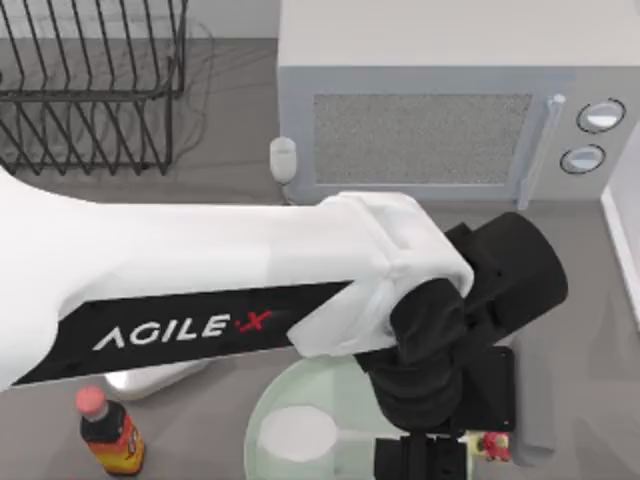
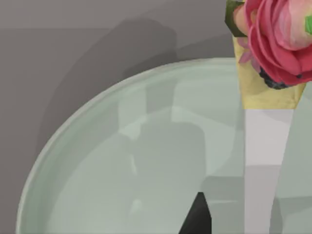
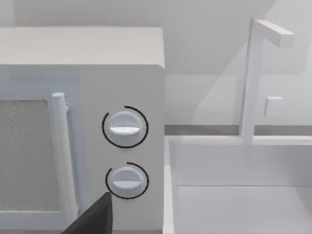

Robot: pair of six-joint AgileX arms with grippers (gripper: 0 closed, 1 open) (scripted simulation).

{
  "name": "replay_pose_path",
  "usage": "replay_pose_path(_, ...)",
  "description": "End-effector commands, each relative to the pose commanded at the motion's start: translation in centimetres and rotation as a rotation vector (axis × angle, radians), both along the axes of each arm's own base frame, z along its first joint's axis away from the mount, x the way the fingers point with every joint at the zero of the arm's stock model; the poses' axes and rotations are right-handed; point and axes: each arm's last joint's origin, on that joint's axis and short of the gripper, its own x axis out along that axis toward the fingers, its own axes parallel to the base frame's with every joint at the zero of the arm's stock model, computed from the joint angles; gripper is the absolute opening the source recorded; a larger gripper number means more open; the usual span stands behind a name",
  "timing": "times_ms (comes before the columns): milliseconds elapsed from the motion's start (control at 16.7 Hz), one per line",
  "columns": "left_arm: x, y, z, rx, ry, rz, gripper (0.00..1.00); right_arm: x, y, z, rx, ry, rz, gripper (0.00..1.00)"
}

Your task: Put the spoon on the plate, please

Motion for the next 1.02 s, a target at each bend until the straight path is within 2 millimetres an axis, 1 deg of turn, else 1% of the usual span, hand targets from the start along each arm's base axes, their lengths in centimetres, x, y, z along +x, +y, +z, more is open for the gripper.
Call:
replay_pose_path(300, 1.1, 0.7, -1.2, 0.049, 0.001, 0.063, 0.0, 0.0, 0.0, 0.0, 0.0, 0.0, 0.0, 1.0)
replay_pose_path(480, 1.6, 1.2, -2.7, 0.103, 0.017, 0.096, 0.0, 0.0, 0.0, 0.0, 0.0, 0.0, 0.0, 1.0)
replay_pose_path(660, 1.7, 1.7, -4.4, 0.159, 0.045, 0.112, 0.0, 0.0, 0.0, 0.0, 0.0, 0.0, 0.0, 1.0)
replay_pose_path(960, 1.7, 1.7, -4.4, 0.159, 0.045, 0.112, 0.0, 0.0, 0.0, 0.0, 0.0, 0.0, 0.0, 1.0)
replay_pose_path(1020, 1.7, 1.7, -4.4, 0.159, 0.045, 0.112, 0.08, 0.0, 0.0, 0.0, 0.0, 0.0, 0.0, 1.0)
